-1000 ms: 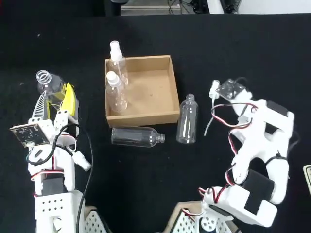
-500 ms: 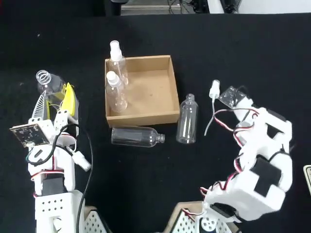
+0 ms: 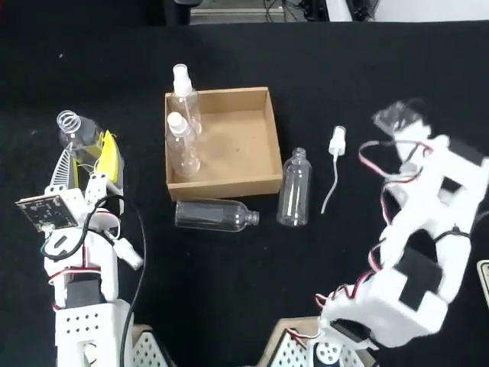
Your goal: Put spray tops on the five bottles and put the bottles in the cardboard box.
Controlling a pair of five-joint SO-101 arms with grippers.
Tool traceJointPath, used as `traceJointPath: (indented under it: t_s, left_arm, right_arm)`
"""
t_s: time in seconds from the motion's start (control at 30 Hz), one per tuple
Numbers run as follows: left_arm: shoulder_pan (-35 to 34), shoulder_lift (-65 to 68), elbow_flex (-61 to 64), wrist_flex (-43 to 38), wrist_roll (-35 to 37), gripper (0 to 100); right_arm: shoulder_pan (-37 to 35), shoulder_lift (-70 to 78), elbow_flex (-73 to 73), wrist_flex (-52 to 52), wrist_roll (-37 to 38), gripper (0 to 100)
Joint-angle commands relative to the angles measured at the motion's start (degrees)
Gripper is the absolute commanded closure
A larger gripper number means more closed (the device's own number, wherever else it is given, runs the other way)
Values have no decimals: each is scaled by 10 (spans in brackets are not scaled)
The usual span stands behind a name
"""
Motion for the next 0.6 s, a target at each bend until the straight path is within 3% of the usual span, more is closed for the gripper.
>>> traceJointPath:
  t_s: [0.0,0.17,0.27,0.33,0.57]
  left_arm:
    - [0,-7,14,-17,-4,970]
    - [0,-7,14,-52,-4,970]
    - [-4,-2,14,-12,-4,970]
    - [0,-7,14,19,-4,970]
    - [15,-6,14,-14,-10,970]
  right_arm:
    - [-55,-80,-109,121,-91,988]
    - [-156,-138,-240,236,-207,988]
    - [-216,-166,-337,281,-264,988]
    - [-251,-175,-395,296,-298,988]
    - [-382,-177,-528,300,-403,988]
